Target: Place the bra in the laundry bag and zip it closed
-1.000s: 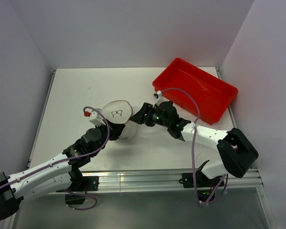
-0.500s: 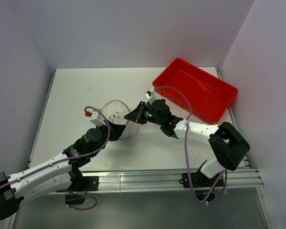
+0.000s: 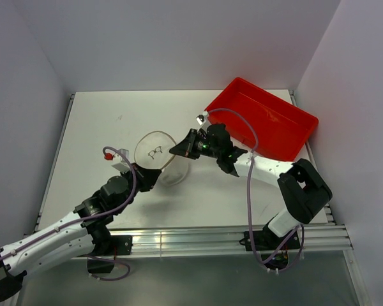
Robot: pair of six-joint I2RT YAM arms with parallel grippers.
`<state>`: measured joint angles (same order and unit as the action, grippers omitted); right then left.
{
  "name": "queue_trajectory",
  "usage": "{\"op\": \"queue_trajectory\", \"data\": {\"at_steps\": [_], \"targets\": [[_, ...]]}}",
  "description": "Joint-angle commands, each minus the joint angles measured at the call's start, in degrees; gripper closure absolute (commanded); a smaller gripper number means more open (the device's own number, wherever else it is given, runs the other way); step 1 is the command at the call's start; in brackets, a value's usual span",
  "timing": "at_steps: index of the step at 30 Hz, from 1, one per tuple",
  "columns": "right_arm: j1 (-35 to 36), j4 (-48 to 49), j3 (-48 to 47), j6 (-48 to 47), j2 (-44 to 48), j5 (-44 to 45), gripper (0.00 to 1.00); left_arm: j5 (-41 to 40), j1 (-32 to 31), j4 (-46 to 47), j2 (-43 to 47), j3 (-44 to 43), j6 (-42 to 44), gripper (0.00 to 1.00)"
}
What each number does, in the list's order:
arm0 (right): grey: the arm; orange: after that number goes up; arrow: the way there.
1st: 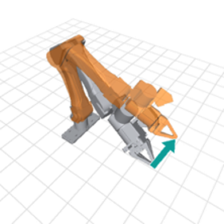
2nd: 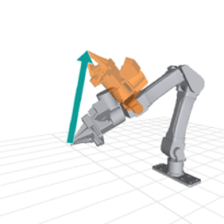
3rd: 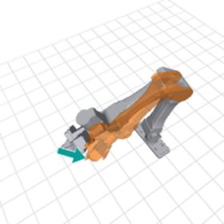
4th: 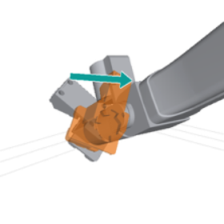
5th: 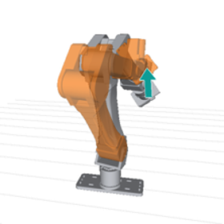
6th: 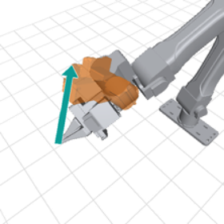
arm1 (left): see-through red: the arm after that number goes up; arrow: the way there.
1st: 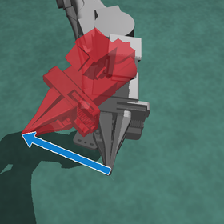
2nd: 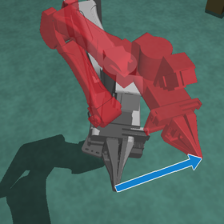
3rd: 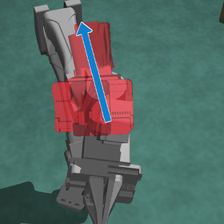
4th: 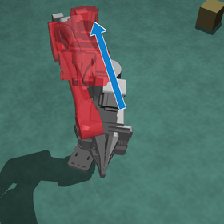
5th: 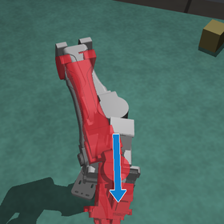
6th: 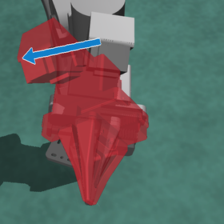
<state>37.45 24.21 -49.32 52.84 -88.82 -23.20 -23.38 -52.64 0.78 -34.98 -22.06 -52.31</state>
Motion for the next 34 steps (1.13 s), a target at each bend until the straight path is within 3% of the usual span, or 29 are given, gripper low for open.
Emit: {"op": "queue_trajectory", "data": {"at_steps": [1,5,7,8,9,10,11,12,17,26,29,34], "targets": [[-3.61,0.66,-2.19,-3.27,-1.19,6.77,1.00,-0.35,-0.36,-3.06,0.36,-0.17,0.02,1.00],[-3.53,-0.56,-2.27,-4.15,-0.75,7.21,1.00,-0.62,-0.36,-2.18,-0.87,-3.32,2.56,1.00],[-3.44,-1.09,-2.18,-4.41,-0.13,6.94,0.93,-0.97,-0.36,-4.02,-1.32,-6.05,4.75,0.76],[-3.44,-1.44,-2.01,-4.85,1.35,7.03,0.75,-1.49,-0.36,-5.07,-1.40,-7.54,5.90,0.62],[-3.35,-1.62,-1.31,-5.11,2.32,7.38,0.61,-2.11,-0.36,-7.95,-1.40,-11.12,6.78,0.22],[-3.26,-1.97,-0.96,-5.38,3.64,7.82,0.44,-3.68,-0.36,-9.64,-1.23,-12.98,7.66,0.05],[-3.26,-3.45,-0.69,-6.42,6.43,8.34,0.06,-4.65,-0.36,-11.39,-0.97,-14.83,9.41,0.01],[-3.26,-4.42,-0.34,-6.95,8.03,9.74,0.01,-5.71,-0.36,-13.15,-0.88,-18.42,9.95,0.01],[-3.26,-10.04,2.73,-11.34,23.46,15.19,0.00,-9.49,-0.36,-22.30,2.45,-26.96,13.63,0.01],[-3.35,-23.40,8.36,-19.87,53.79,34.52,0.00,-10.46,-0.36,-28.81,9.13,-33.21,18.30,0.01],[-3.44,-26.39,9.50,-20.84,59.01,38.93,0.00,-11.08,-0.36,-29.60,10.63,-32.70,18.92,0.01],[-3.44,-27.98,10.56,-19.71,59.03,38.50,0.00,-9.06,-0.36,-26.01,12.57,-28.56,19.53,0.01]]}}
